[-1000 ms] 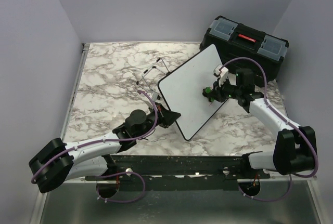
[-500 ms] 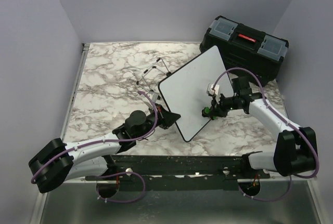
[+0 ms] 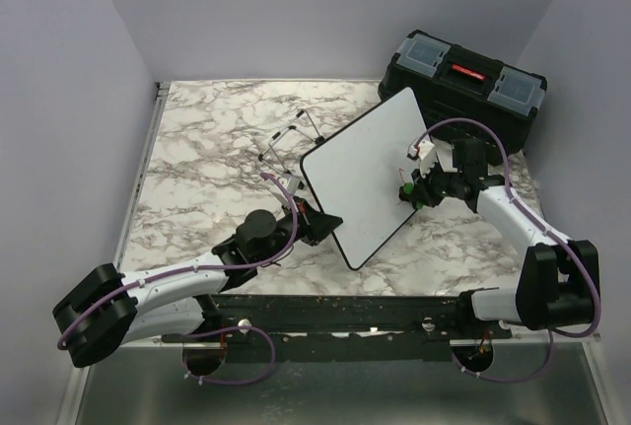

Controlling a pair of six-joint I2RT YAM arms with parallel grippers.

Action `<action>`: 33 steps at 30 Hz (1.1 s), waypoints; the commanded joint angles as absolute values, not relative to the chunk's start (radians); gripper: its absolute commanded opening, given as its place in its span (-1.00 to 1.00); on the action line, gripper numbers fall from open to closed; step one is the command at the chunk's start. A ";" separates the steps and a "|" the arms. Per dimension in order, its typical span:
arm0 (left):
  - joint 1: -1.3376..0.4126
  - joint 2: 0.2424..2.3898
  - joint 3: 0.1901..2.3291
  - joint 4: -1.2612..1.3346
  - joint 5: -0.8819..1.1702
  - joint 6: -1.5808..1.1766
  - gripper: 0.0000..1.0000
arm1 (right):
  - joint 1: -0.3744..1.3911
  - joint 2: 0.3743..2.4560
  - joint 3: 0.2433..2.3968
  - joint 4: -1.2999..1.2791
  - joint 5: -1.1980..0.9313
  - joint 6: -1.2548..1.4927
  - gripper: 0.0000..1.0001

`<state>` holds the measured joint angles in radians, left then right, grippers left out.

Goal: Erase the whiteboard
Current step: Erase the whiteboard at the center of the board.

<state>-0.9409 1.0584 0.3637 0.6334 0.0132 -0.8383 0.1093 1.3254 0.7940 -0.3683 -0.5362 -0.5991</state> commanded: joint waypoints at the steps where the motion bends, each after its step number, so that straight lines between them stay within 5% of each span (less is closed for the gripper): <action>1: -0.963 1.022 0.400 0.853 0.130 -0.847 -1.00 | 0.110 1.363 0.823 -0.277 -0.515 -0.539 -0.99; 7: -0.962 1.033 0.396 0.866 0.124 -0.849 -1.00 | 0.227 1.403 0.864 -0.702 -0.809 -0.889 -0.99; 10: -0.962 1.046 0.400 0.880 0.128 -0.854 -1.00 | 0.285 1.355 0.818 -0.637 -0.821 -0.850 -0.99; 17: -0.963 1.037 0.394 0.875 0.126 -0.859 -1.00 | 0.277 1.265 0.809 -0.266 -0.471 -0.476 -0.99; 33: -0.963 0.983 0.364 0.864 0.112 -0.842 -1.00 | 0.166 1.305 0.684 -0.370 -0.251 -0.727 -0.99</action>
<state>-0.9390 1.0588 0.3481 0.6487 0.0105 -0.8314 0.1982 1.2587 0.6849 -0.3908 -0.3519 -0.7136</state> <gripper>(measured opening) 0.045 0.111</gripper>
